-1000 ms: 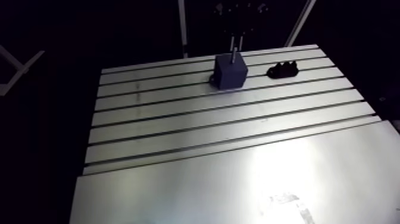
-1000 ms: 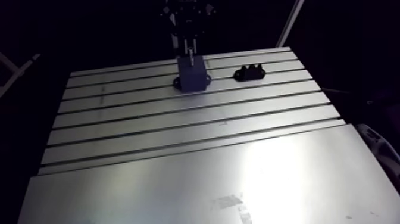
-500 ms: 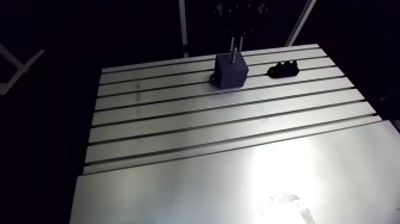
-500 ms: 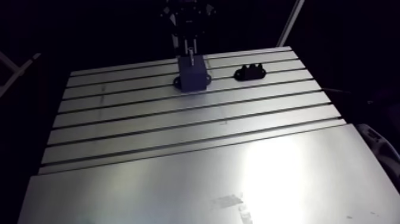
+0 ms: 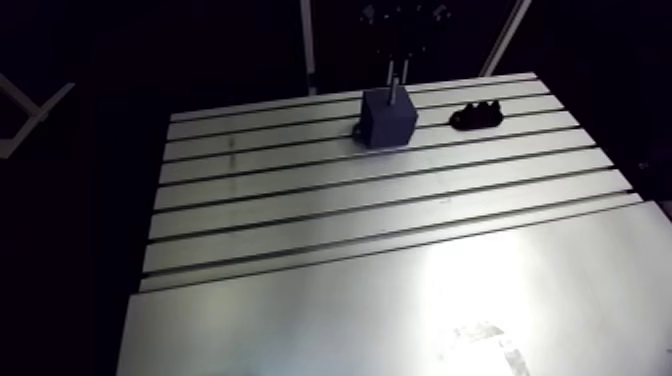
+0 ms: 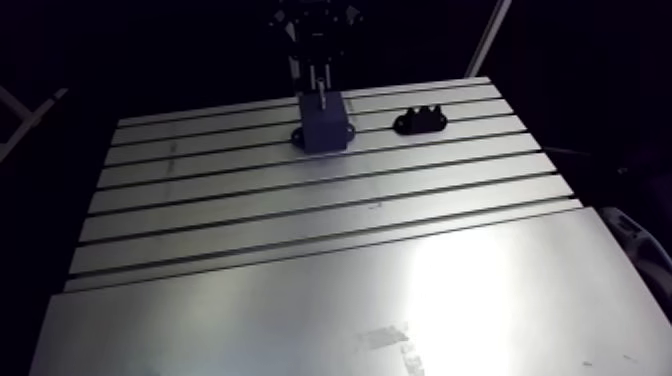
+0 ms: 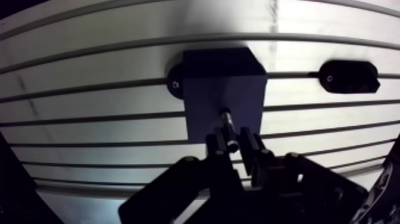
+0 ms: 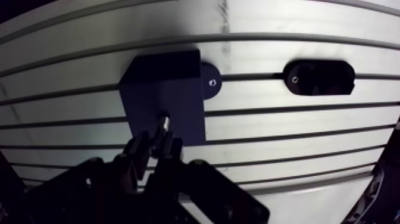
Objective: Pick up the M10 bolt and insert it into the hole until fully seated.
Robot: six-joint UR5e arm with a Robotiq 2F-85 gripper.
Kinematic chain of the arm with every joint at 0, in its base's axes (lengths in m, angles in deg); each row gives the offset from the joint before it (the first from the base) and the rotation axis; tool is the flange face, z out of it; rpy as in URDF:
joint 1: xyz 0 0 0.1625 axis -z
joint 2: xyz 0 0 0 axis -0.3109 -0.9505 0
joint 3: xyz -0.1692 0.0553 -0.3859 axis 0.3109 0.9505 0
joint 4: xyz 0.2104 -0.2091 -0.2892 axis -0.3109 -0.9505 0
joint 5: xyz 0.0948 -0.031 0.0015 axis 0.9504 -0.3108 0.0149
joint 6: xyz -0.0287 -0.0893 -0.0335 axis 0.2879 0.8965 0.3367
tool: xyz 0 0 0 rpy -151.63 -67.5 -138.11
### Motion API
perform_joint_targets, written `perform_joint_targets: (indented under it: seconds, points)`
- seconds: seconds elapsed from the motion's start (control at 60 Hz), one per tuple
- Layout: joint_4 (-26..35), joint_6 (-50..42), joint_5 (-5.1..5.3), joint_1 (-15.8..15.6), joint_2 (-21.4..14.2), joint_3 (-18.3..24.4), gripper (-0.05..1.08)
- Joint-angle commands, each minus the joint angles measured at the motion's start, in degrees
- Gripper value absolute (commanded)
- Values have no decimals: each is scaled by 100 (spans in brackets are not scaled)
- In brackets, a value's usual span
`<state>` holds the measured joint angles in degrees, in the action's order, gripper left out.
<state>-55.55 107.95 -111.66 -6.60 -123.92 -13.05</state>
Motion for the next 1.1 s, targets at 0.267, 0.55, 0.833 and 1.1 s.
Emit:
perform_joint_targets:
  seconds: [0.267, 0.55, 0.833, 1.1]
  points:
    - [-14, 6, 1, 0, 47, -23, 108]
    - [2, 30, -1, 0, 56, 19, 108]
    - [57, 32, -22, 9, 38, 65, 108]
    - [81, 41, -70, 0, 22, 90, 108]
